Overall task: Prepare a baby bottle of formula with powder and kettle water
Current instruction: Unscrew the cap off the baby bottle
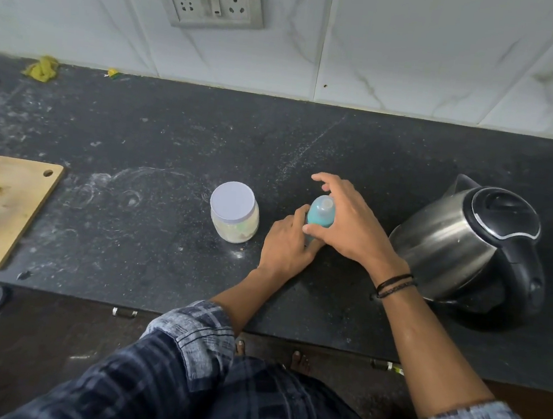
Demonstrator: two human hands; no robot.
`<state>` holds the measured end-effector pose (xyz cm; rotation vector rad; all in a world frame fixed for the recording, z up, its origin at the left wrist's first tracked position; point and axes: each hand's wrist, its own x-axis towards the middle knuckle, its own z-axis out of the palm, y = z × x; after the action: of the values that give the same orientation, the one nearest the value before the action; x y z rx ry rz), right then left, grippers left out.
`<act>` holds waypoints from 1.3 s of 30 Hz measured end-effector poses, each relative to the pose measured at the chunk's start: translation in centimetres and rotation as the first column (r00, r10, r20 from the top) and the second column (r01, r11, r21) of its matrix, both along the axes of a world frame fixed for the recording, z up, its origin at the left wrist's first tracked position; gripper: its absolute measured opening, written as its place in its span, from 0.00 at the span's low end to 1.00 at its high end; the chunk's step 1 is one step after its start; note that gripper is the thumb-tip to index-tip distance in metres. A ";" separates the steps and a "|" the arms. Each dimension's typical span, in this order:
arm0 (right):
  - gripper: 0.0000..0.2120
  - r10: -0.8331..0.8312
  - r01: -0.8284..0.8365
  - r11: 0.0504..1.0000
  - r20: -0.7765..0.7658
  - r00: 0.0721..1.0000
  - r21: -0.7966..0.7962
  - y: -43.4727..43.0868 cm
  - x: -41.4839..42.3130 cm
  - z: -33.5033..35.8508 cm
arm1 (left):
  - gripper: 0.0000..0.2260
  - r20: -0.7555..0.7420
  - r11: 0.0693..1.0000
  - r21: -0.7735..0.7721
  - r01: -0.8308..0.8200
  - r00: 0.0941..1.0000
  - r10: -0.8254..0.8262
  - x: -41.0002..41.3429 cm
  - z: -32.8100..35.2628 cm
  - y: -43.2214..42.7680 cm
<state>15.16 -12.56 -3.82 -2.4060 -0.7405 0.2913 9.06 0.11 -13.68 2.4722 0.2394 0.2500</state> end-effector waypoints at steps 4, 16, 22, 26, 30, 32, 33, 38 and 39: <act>0.33 -0.016 0.017 1.000 0.057 0.998 -0.022 -0.1 -0.1 -0.2 | 0.30 -0.008 1.000 -0.009 -0.002 1.000 0.002 -0.1 0.1 -0.1; 0.38 -0.027 0.027 1.000 0.028 0.999 -0.011 -0.3 0.0 0.3 | 0.31 -0.009 1.000 -0.002 0.003 1.000 -0.003 0.0 0.2 -0.1; 0.34 -0.048 0.048 0.999 0.041 0.998 0.007 -0.2 0.0 0.1 | 0.31 -0.006 1.000 0.002 -0.010 1.000 0.010 -0.1 0.2 -0.2; 0.43 -0.048 0.048 0.999 0.013 0.999 0.011 -0.1 0.2 0.2 | 0.32 -0.012 1.000 0.013 0.000 1.000 0.000 0.1 0.2 -0.1; 0.39 -0.037 0.037 0.999 0.000 0.999 -0.001 -0.3 0.0 0.2 | 0.31 -0.003 1.000 0.005 -0.009 1.000 0.010 -0.2 0.3 -0.2; 0.42 -0.034 0.034 0.999 -0.008 0.999 0.028 -0.2 0.0 0.3 | 0.31 -0.011 1.000 0.013 -0.007 1.000 0.007 -0.1 0.3 -0.1; 0.42 -0.041 0.042 0.999 -0.004 0.999 0.033 -0.1 0.1 0.3 | 0.32 -0.010 1.000 0.017 -0.002 1.000 0.002 0.0 0.3 0.0; 0.33 -0.048 0.049 0.999 0.055 0.997 -0.019 -0.2 0.1 0.2 | 0.31 0.003 1.000 0.015 -0.012 1.000 0.012 -0.2 0.6 -0.1; 0.34 -0.045 0.045 0.999 0.053 0.998 -0.014 -0.2 0.2 0.3 | 0.31 0.006 1.000 0.017 -0.010 1.000 0.010 -0.2 0.5 -0.1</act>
<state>15.32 -12.72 -3.56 -2.4494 -0.7088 0.2166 8.86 0.03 -13.19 2.4874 0.2481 0.2644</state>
